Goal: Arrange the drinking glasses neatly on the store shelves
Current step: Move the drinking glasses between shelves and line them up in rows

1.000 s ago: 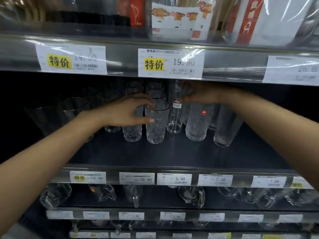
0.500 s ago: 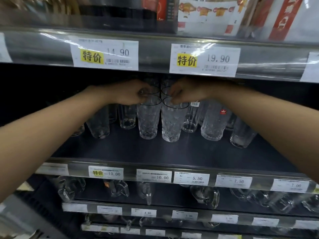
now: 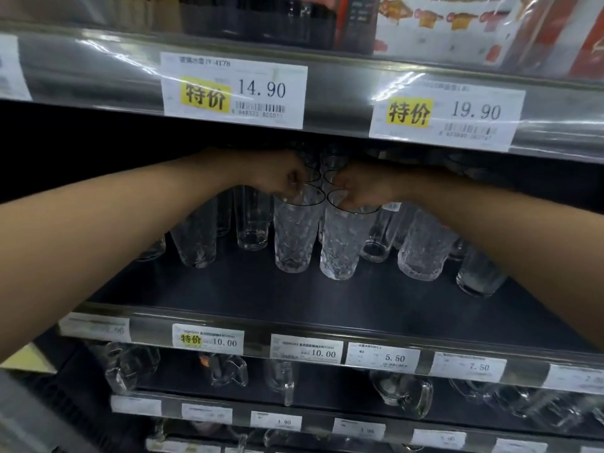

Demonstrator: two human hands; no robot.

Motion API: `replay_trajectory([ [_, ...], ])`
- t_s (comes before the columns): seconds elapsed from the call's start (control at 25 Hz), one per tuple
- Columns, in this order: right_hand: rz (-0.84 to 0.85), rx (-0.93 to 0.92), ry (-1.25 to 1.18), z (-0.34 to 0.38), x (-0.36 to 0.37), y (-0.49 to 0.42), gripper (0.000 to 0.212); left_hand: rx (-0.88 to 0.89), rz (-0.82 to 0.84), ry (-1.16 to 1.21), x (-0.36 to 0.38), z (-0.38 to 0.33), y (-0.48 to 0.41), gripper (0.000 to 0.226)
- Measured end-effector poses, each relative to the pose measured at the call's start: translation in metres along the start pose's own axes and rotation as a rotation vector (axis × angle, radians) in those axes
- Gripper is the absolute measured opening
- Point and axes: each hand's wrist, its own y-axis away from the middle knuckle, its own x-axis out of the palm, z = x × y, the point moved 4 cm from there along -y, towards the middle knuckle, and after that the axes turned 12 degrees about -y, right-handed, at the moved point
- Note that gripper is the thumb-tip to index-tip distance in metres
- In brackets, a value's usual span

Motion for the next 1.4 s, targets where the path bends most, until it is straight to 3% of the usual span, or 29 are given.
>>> replay_trajectory([
  [0.16,-0.017,-0.027,-0.088,-0.007,0.001,-0.001,0.018,0.009,-0.008,0.015,0.001,0.003,-0.003,0.012],
  [0.36,-0.048,-0.09,-0.121,-0.012,0.004,-0.005,0.026,-0.006,-0.008,0.069,0.001,0.005,0.0,0.014],
  [0.68,-0.051,-0.078,-0.133,-0.01,0.003,-0.007,0.022,-0.041,-0.028,0.067,0.001,0.004,0.005,0.019],
  [0.8,-0.055,-0.07,-0.151,-0.009,0.001,-0.006,0.036,-0.044,-0.027,0.083,0.0,0.004,0.006,0.018],
  [1.16,-0.058,-0.057,-0.146,-0.009,0.002,-0.004,0.039,-0.044,-0.031,0.089,0.001,0.004,0.004,0.021],
  [1.24,-0.057,-0.052,-0.151,-0.01,0.003,-0.005,0.037,-0.046,-0.028,0.083,0.002,0.004,0.005,0.019],
  [1.36,-0.025,-0.034,-0.177,-0.007,-0.002,-0.001,0.014,-0.045,-0.048,0.105,-0.003,0.005,0.013,0.022],
  [1.4,-0.019,-0.01,-0.211,-0.004,-0.006,0.0,0.021,-0.05,-0.074,0.116,-0.007,0.007,0.019,0.024],
])
